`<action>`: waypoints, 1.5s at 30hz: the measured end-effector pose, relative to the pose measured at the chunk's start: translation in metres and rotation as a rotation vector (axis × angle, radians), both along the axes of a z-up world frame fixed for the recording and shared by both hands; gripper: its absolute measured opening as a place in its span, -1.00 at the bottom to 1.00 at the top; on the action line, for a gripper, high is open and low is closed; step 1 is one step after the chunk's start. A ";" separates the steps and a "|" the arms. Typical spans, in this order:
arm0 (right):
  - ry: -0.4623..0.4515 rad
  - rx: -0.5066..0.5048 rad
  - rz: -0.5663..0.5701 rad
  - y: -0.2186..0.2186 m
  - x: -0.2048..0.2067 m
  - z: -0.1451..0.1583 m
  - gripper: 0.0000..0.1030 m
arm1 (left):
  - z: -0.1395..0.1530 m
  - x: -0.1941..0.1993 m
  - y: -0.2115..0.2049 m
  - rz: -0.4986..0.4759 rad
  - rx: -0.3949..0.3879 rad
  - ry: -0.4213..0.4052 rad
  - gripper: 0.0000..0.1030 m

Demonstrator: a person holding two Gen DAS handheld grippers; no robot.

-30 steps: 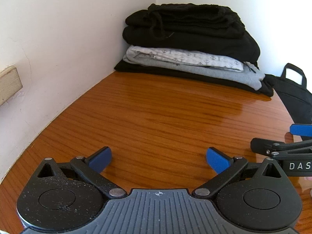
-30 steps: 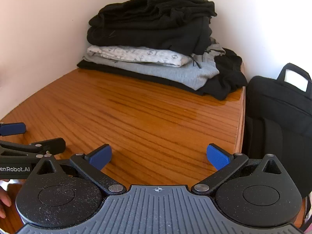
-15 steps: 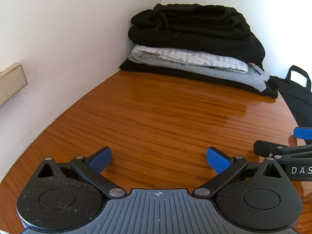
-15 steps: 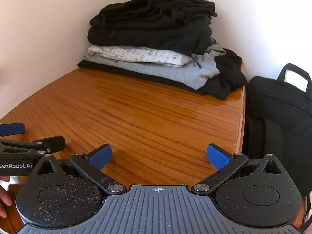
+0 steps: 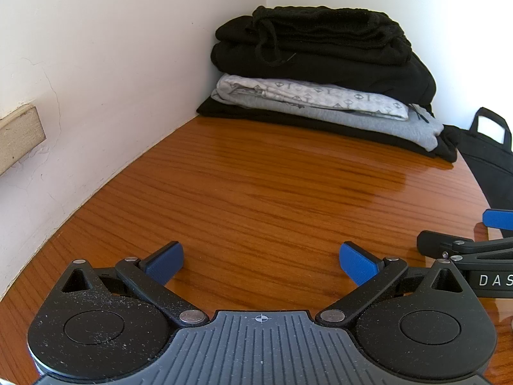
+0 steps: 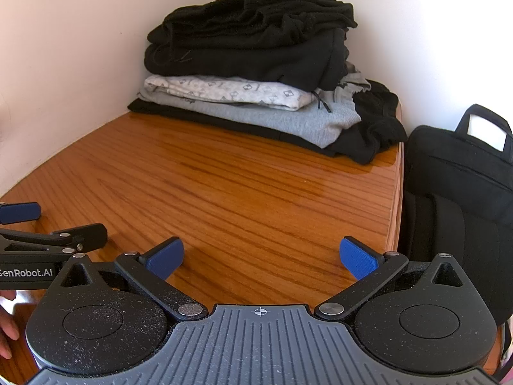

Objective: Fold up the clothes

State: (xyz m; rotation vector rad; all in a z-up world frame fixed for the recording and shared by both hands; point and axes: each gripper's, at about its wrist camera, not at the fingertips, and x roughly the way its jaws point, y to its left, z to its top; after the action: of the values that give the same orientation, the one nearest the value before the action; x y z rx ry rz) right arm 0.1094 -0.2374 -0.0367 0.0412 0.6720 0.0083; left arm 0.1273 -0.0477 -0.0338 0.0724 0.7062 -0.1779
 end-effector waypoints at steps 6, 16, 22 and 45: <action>0.005 -0.001 0.002 0.000 -0.001 0.001 1.00 | 0.001 -0.003 0.000 0.009 0.002 0.000 1.00; 0.010 0.015 0.040 0.008 -0.029 0.001 1.00 | 0.005 -0.032 0.005 0.065 -0.003 0.007 1.00; -0.019 -0.001 0.049 0.012 -0.051 -0.003 1.00 | 0.008 -0.056 0.013 0.065 -0.003 0.005 1.00; -0.031 -0.010 0.059 0.011 -0.051 -0.006 1.00 | 0.009 -0.060 0.015 0.021 -0.024 0.005 1.00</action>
State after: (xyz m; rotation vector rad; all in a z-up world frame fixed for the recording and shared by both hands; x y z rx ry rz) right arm 0.0580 -0.2262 -0.0426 0.0113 0.6421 0.0624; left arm 0.0677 -0.0324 -0.0246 0.0415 0.7096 -0.1660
